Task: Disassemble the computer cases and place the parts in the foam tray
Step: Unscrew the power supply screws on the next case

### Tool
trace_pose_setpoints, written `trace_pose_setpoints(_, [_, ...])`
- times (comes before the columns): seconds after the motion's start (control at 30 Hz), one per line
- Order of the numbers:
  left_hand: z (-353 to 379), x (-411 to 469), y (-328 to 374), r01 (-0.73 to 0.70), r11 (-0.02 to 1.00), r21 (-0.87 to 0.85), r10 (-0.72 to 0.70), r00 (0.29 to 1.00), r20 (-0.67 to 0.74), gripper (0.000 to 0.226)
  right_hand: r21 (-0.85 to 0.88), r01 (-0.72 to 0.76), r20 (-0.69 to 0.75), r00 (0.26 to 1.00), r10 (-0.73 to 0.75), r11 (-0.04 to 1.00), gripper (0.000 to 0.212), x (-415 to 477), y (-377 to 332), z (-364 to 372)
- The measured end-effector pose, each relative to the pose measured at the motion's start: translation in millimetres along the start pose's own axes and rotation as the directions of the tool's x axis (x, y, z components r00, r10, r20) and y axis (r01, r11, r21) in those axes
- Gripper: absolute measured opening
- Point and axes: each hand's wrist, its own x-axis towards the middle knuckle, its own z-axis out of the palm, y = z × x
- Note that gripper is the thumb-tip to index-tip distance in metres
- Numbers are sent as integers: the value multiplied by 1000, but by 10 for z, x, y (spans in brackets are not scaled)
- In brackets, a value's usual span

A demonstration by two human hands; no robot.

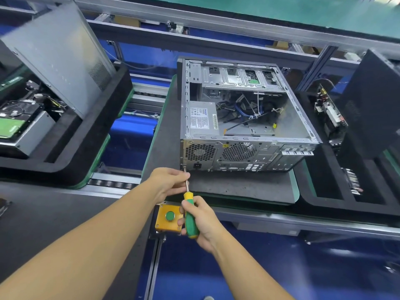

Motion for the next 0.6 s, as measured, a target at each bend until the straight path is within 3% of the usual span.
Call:
trace_pose_setpoints(0.2, [26, 26, -6, -20, 999, -28, 19, 1000, -17, 26, 122, -86, -10, 996, 88, 989, 43, 36, -9, 53])
trace_pose_setpoints(0.47, [134, 128, -54, 21, 983, -182, -36, 996, -81, 18, -5, -22, -28, 999, 22, 1000, 33, 8, -19, 33])
trace_pose_setpoints(0.6, [133, 108, -64, -8, 991, -133, 3, 999, -43, 15, -29, -41, -25, 999, 40, 999, 29, -20, -25, -67])
